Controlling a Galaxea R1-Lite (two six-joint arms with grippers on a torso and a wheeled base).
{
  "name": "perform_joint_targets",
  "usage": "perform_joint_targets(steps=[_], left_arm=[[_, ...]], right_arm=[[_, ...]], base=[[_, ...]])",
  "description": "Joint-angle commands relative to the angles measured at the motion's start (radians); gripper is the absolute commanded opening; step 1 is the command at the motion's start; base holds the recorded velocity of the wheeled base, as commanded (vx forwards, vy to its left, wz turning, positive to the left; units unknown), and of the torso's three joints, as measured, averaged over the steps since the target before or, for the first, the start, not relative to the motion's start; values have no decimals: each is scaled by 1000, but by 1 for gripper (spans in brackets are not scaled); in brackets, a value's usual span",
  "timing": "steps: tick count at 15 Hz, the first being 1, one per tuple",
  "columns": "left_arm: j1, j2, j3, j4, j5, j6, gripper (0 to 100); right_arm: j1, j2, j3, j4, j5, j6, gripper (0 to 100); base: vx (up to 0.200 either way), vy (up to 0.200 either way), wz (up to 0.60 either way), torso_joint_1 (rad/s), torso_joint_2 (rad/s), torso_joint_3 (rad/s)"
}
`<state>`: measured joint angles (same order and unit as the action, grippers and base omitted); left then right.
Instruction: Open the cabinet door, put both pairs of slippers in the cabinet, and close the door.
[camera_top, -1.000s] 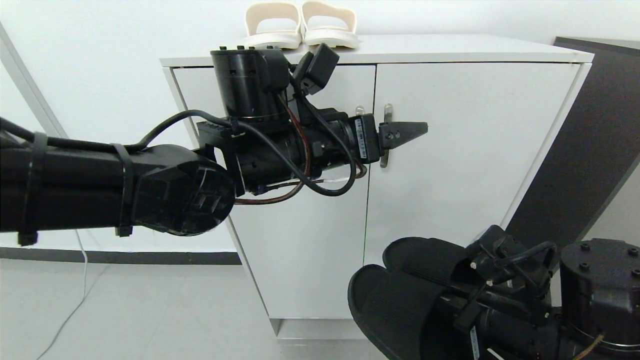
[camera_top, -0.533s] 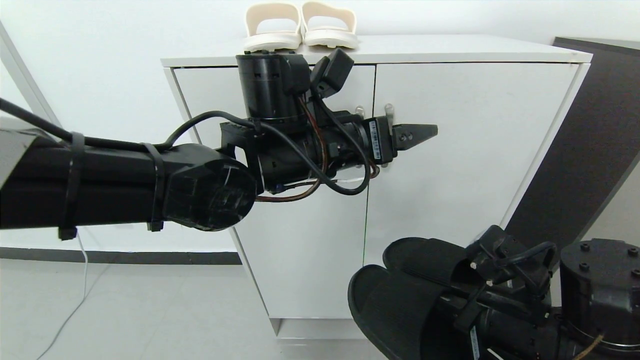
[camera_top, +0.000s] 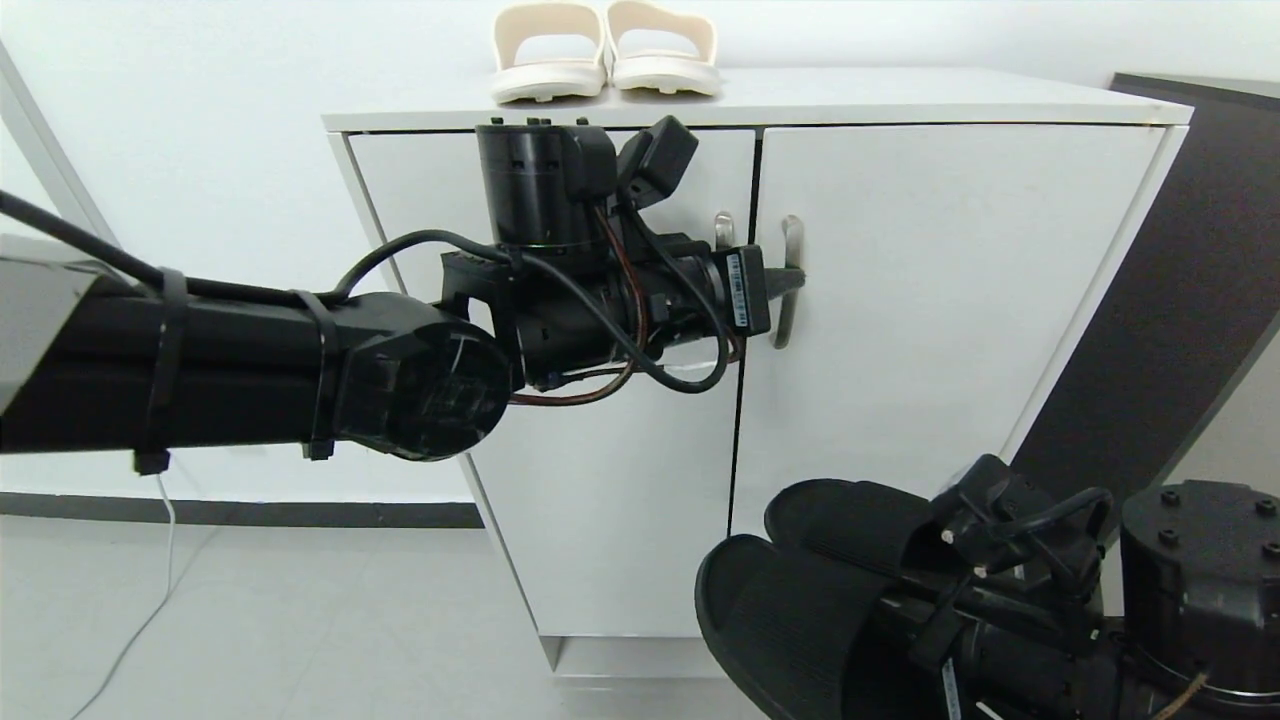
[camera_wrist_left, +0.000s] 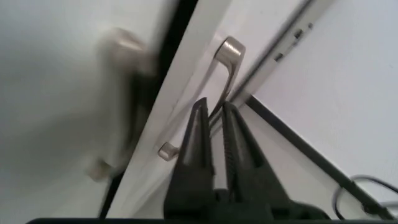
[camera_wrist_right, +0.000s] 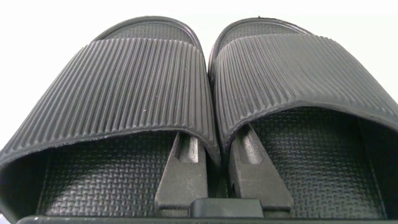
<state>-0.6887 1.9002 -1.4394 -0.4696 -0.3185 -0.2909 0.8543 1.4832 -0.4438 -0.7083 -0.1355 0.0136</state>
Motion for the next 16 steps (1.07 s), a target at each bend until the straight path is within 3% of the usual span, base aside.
perform_joint_targets(steps=[1,5,9,12,14,16], left_arm=[[-8,-43,31,-9,-1,-2,0],[-20,-107,114,-14,-7,-1,0],[-77,-190,240,-60,1,25,0],[-98,-277,344,-95,3,32,0],[-89,-316,369,-96,3,32,0],[-37,-305,359,-123,-2,27,0]], right_arm=[[3,-15,8,0,16,-1,0],[25,-37,33,0,56,-7,0],[32,-98,91,1,175,-75,0],[34,-112,105,3,200,-89,0],[35,-110,109,3,205,-96,0],[37,-107,109,3,205,-96,0]], base=[[0,0,0,0,0,0],[0,0,0,0,0,0],[0,0,0,0,0,0],[0,0,0,0,0,0],[0,0,0,0,0,0],[0,0,0,0,0,0]])
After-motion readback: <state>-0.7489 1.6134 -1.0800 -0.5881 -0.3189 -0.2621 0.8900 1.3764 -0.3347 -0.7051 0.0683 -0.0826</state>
